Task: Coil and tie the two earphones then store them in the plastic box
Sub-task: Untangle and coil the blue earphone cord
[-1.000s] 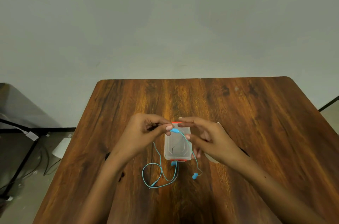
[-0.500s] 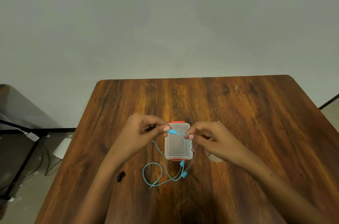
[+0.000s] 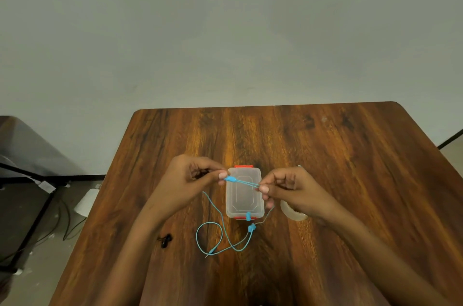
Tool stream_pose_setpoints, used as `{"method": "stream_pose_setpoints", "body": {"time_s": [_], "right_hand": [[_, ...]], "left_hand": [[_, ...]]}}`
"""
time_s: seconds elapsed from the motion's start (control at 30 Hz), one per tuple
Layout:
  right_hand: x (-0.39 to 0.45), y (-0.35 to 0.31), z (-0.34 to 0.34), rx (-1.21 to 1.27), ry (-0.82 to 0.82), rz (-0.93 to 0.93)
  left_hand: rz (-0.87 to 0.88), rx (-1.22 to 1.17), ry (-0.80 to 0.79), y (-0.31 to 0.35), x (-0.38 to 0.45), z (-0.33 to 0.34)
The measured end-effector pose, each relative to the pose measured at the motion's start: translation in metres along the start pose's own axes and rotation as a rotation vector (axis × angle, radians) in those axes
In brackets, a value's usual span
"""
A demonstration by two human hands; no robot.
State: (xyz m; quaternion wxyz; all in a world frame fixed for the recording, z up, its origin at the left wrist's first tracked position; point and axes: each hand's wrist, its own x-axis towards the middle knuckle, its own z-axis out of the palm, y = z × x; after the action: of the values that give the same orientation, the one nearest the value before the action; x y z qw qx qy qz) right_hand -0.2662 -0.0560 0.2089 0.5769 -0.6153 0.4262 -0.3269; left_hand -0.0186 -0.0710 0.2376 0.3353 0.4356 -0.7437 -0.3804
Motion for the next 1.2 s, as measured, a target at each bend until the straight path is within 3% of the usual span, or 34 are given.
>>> {"method": "stream_pose_setpoints", "body": {"time_s": [0.17, 0.3, 0.73, 1.07, 1.2], "right_hand": [[-0.006, 0.004, -0.009, 0.066, 0.062, 0.147], [-0.008, 0.004, -0.010, 0.081, 0.017, 0.294], [-0.001, 0.003, -0.010, 0.165, 0.116, 0.502], [-0.004, 0.005, -0.006, 0.208, 0.100, 0.555], [-0.002, 0.004, 0.003, 0.183, 0.117, 0.528]], "left_hand": [[-0.012, -0.063, 0.073, -0.010, -0.008, -0.004], [-0.041, -0.070, 0.089, -0.017, -0.015, -0.005], [-0.089, -0.060, 0.146, -0.029, -0.024, -0.006], [-0.141, 0.002, 0.224, -0.046, -0.029, 0.000], [-0.221, 0.064, 0.165, -0.062, -0.031, -0.002]]}}
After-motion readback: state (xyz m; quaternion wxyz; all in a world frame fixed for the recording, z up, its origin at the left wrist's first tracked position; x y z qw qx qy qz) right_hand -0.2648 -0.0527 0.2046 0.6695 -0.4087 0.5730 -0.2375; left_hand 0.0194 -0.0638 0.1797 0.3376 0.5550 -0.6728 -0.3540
